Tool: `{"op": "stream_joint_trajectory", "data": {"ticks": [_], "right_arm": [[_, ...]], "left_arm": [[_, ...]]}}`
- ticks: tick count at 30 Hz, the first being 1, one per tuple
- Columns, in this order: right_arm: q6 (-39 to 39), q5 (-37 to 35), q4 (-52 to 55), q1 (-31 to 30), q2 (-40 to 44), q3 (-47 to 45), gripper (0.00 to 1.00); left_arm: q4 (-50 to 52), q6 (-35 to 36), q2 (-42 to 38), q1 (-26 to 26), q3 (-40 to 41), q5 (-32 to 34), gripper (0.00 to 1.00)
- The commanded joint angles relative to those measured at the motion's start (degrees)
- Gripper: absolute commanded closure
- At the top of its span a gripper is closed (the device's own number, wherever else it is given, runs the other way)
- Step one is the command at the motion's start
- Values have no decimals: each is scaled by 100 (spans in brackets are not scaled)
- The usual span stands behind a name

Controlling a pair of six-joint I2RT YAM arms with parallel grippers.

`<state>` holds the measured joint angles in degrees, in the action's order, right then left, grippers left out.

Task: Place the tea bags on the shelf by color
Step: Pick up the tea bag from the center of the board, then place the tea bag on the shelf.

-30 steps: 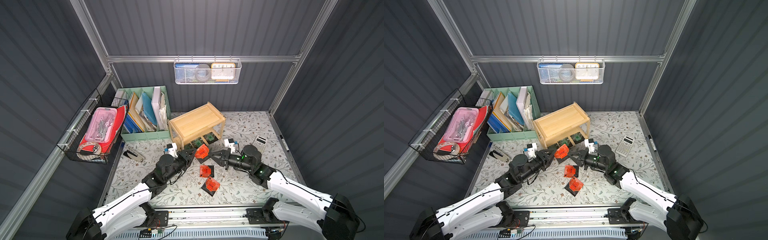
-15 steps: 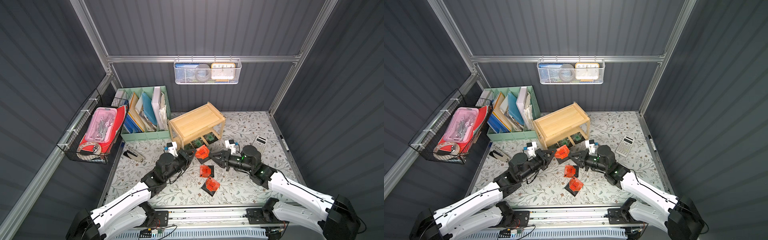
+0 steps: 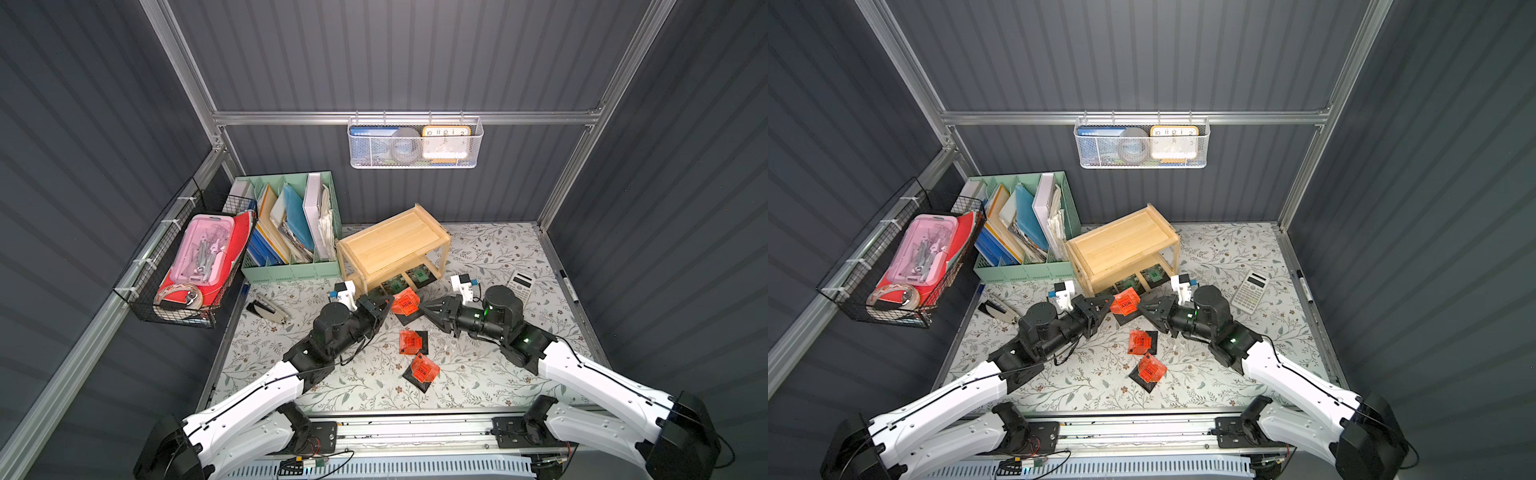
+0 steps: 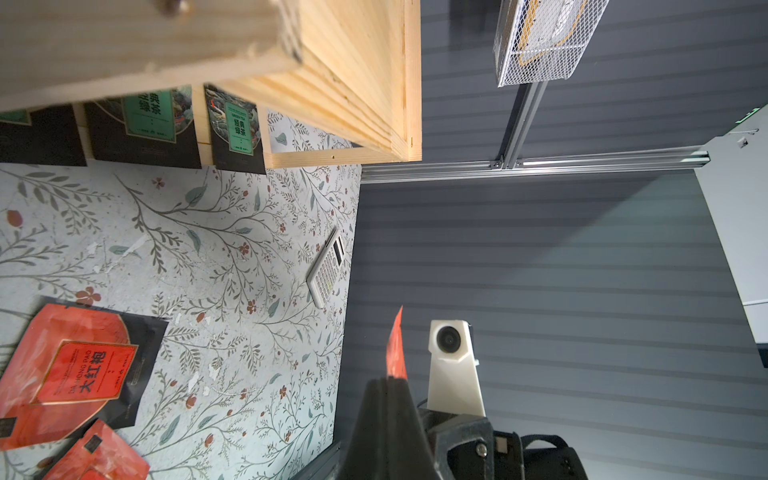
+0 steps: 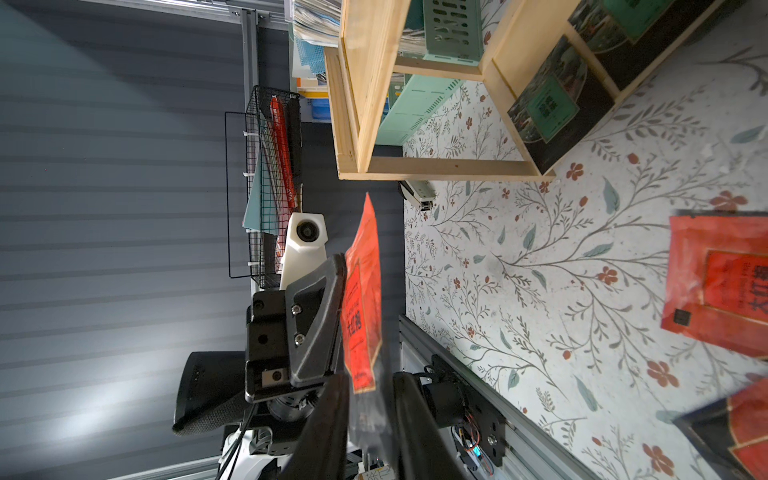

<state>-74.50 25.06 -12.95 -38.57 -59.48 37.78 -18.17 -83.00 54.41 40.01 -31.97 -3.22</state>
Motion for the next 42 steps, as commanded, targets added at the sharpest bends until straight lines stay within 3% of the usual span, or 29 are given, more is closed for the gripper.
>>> {"op": "stream_joint_trajectory", "data": {"ticks": [1,8,9,12,15,17,22,24,36,42], "right_arm": [[124,-63,-6,40,-55,210,83],[200,20,-16,58,-185,349,98],[233,46,10,59,-208,387,100],[455,142,106,51,-273,539,100],[824,156,311,56,-278,734,100],[1163,151,513,65,-270,900,100],[1916,62,901,91,-281,1337,100],[2149,43,941,114,-333,1473,100],[2952,126,950,147,-1286,2523,100],[3141,153,675,148,-1822,2927,100]], "left_arm": [[32,165,-27,-37,-129,-84,100],[85,210,-52,-34,-175,-78,100],[137,225,-65,-29,-206,-52,95],[281,275,-99,-36,-282,52,64],[423,337,-115,-32,-370,148,42],[518,385,-115,-37,-444,189,35],[1355,526,-189,-32,-795,425,6],[1757,604,-267,-37,-922,571,1],[4195,367,-831,-29,-1494,1713,0],[5197,-120,-981,-31,-1607,2158,0]]}}
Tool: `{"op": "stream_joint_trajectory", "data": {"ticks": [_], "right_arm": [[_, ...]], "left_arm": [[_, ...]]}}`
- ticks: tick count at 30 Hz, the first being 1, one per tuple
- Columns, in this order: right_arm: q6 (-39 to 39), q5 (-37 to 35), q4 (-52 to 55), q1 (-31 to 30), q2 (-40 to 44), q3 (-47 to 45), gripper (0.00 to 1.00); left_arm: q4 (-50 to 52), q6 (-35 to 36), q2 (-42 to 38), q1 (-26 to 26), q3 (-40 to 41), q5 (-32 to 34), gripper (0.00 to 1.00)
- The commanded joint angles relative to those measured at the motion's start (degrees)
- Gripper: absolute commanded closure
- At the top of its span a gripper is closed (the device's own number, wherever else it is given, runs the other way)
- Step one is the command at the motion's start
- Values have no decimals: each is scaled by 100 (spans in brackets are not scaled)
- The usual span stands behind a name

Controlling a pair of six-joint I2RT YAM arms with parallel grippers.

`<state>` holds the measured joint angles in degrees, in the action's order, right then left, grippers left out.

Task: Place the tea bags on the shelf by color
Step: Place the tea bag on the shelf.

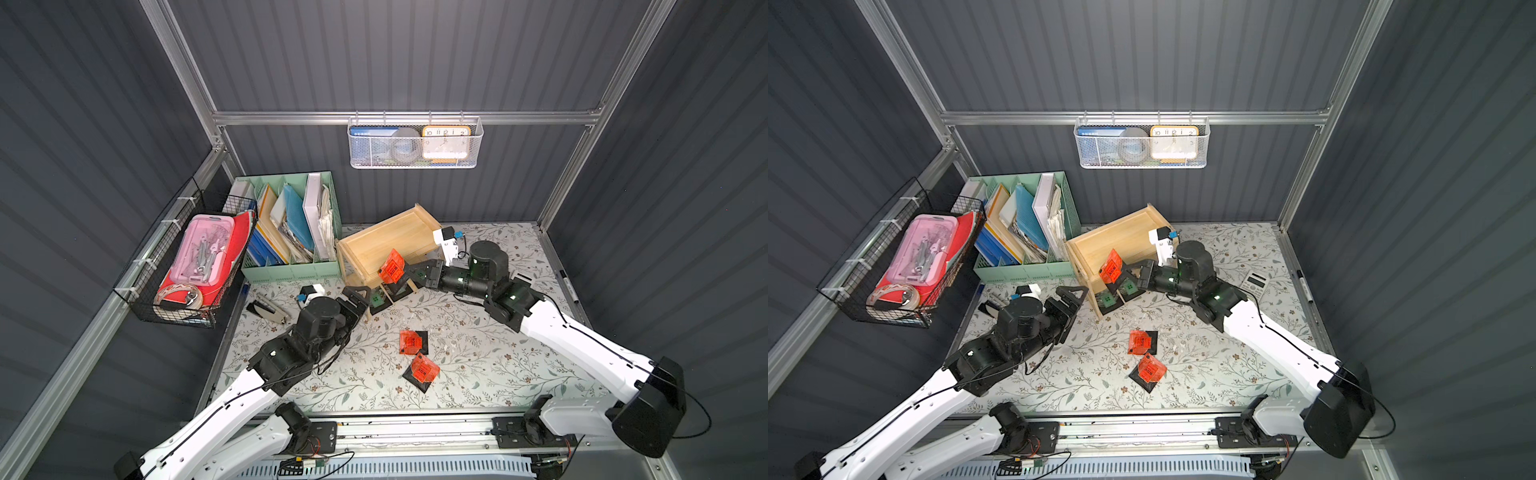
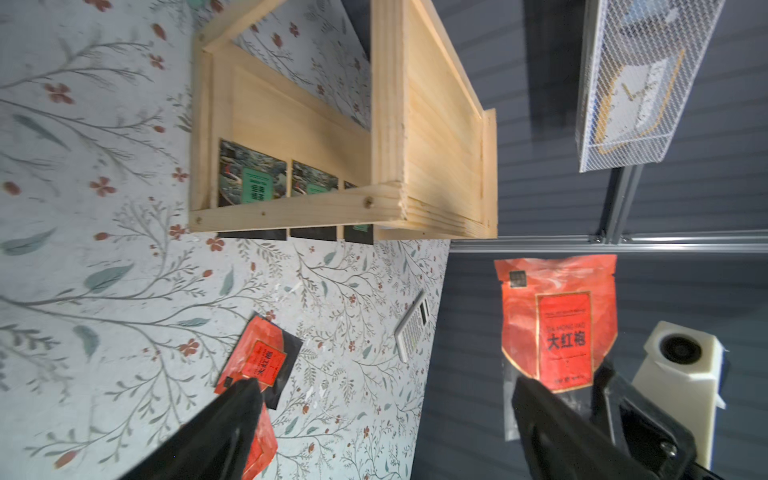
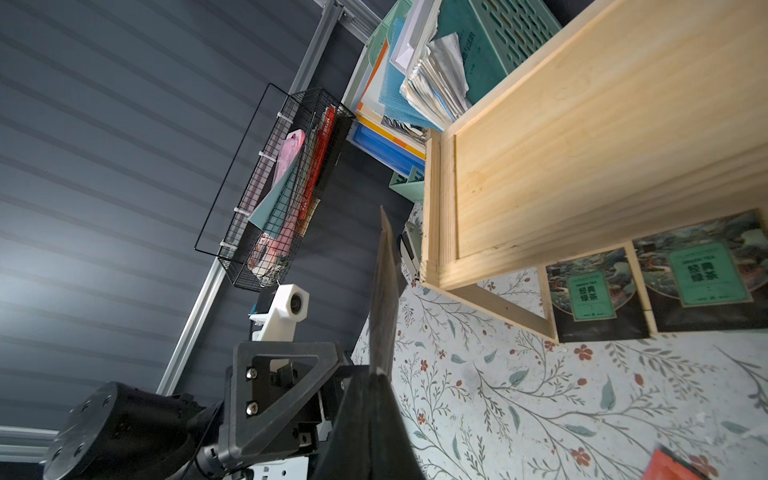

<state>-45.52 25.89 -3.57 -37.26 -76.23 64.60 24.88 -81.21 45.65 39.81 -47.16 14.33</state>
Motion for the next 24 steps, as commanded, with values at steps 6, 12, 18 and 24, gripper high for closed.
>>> {"op": "stream_joint_trajectory", "data": {"ticks": [6,12,18,24], "right_arm": [[285,139,-475,10,-788,742,100],[203,199,-660,12,-1409,1209,100],[163,155,-653,12,-1810,1475,100],[106,-36,-671,11,-2029,1558,100]], "left_arm": [[1062,-586,-409,-13,128,519,0],[1141,-713,-517,-14,207,518,0],[1174,-744,-535,-10,228,519,0],[1203,-800,-596,-13,276,544,0]]}}
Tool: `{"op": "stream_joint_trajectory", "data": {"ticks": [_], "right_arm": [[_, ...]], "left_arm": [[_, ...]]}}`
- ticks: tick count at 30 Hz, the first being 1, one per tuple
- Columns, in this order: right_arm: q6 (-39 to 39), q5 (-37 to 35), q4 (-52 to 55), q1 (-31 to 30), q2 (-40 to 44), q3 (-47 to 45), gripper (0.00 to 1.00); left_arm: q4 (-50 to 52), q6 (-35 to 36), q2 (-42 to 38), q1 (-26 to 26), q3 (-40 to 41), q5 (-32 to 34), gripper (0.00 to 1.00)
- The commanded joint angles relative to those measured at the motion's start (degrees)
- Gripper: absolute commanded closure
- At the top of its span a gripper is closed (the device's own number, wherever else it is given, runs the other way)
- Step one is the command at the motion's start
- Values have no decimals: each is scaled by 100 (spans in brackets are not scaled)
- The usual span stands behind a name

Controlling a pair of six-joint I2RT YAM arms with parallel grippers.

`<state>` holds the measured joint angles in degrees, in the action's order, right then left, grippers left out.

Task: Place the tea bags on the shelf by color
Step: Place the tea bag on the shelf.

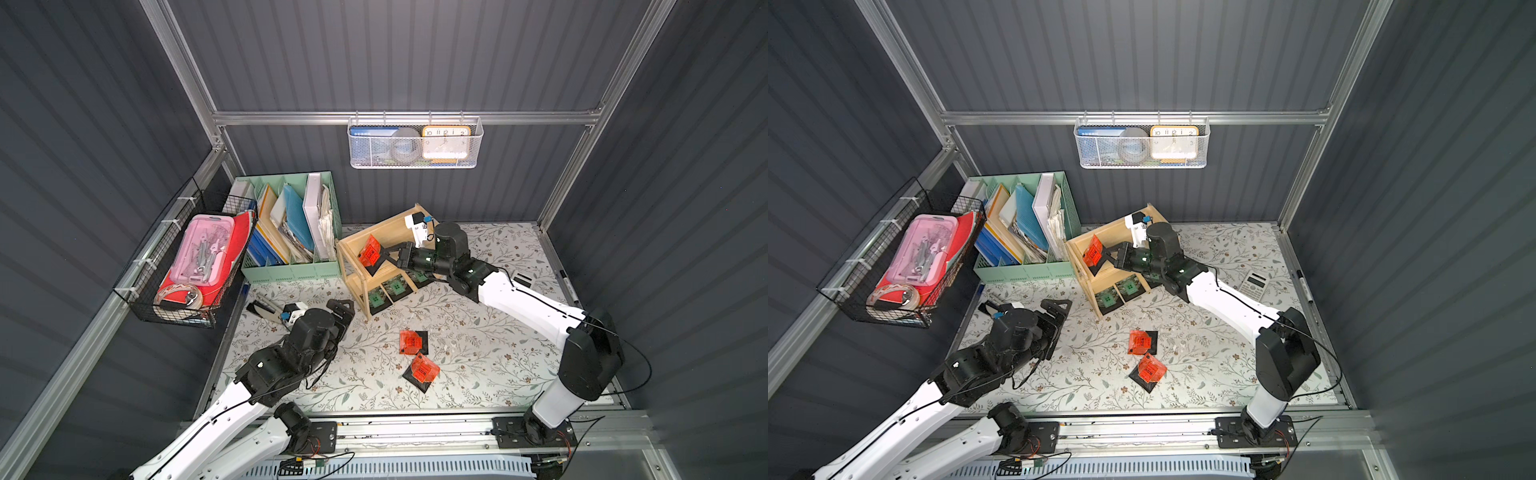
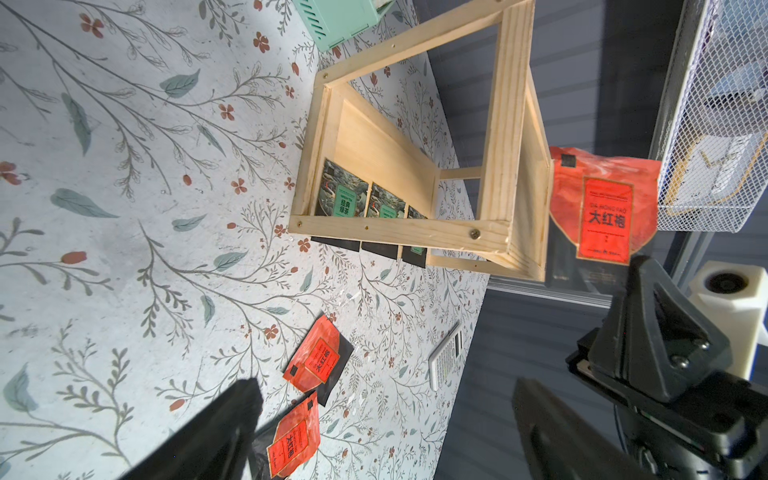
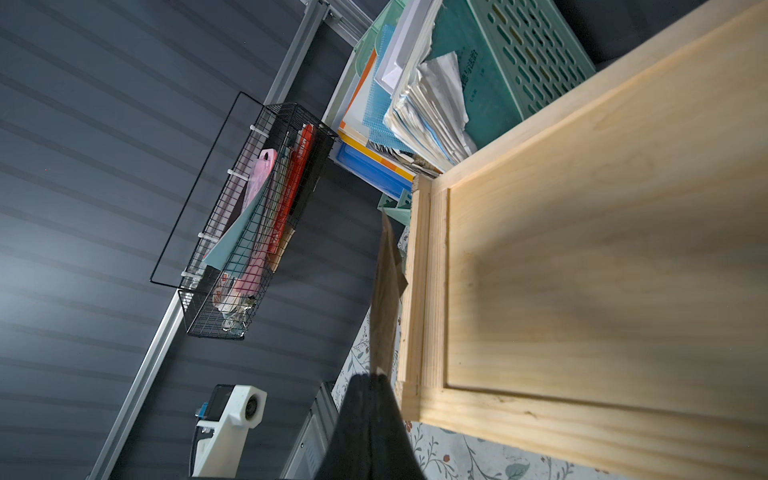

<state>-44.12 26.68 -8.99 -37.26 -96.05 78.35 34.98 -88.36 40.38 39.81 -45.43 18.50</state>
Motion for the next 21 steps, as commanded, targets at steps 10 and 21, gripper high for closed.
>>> {"op": "stream_joint_trajectory", "data": {"ticks": [10,21], "right_arm": [[-143,-224,-206,8,-242,154,100],[-251,-280,-349,-71,-397,72,100]], "left_arm": [[193,-146,-127,-12,172,171,0],[221,-170,-184,-10,201,178,0]]}}
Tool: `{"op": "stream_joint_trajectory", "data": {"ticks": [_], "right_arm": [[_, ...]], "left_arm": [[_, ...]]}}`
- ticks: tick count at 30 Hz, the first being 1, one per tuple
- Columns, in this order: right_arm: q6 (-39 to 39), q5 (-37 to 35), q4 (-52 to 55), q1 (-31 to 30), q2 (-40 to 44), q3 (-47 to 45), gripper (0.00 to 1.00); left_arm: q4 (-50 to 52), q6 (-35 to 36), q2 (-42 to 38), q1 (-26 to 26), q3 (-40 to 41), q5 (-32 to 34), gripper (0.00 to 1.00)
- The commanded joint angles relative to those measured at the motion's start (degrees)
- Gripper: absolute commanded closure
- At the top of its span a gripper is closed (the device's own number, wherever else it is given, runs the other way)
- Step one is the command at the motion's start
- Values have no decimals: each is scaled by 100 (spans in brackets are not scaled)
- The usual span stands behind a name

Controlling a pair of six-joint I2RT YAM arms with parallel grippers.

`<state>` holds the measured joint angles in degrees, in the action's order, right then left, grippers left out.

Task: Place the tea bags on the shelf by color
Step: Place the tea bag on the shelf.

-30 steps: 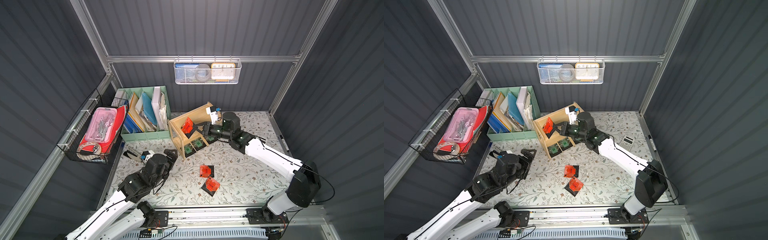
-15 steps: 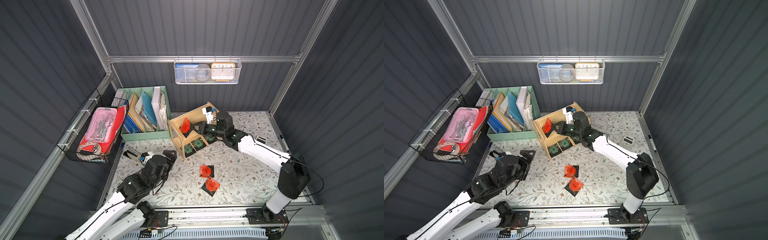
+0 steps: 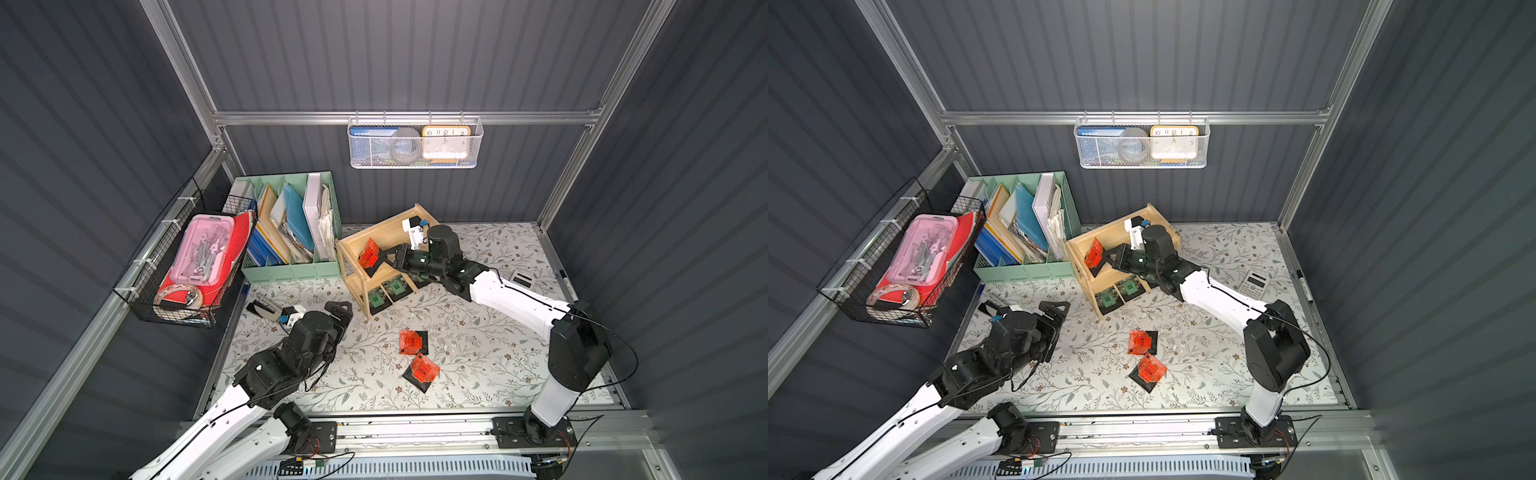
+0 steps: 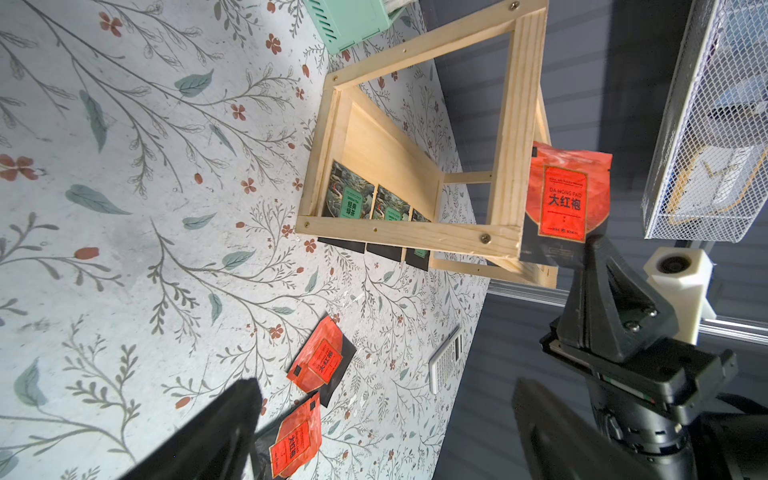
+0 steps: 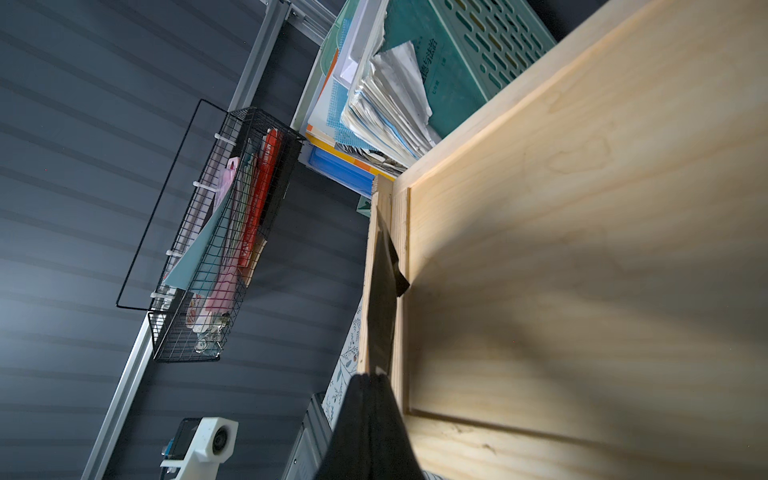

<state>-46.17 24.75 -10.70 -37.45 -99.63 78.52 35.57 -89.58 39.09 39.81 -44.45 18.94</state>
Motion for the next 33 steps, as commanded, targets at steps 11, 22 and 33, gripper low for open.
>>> {"op": "stream_joint_trajectory", "data": {"ticks": [11,22,33], "right_arm": [[-268,-274,-70,-81,-113,-80,100],[-365,-559,288,-90,-3,-305,100],[-526,-549,213,-109,-86,-233,100]], "left_arm": [[240,-52,-112,-12,106,154,0],[274,-99,-174,-9,141,140,0],[257,-121,-179,-10,169,123,0]]}}
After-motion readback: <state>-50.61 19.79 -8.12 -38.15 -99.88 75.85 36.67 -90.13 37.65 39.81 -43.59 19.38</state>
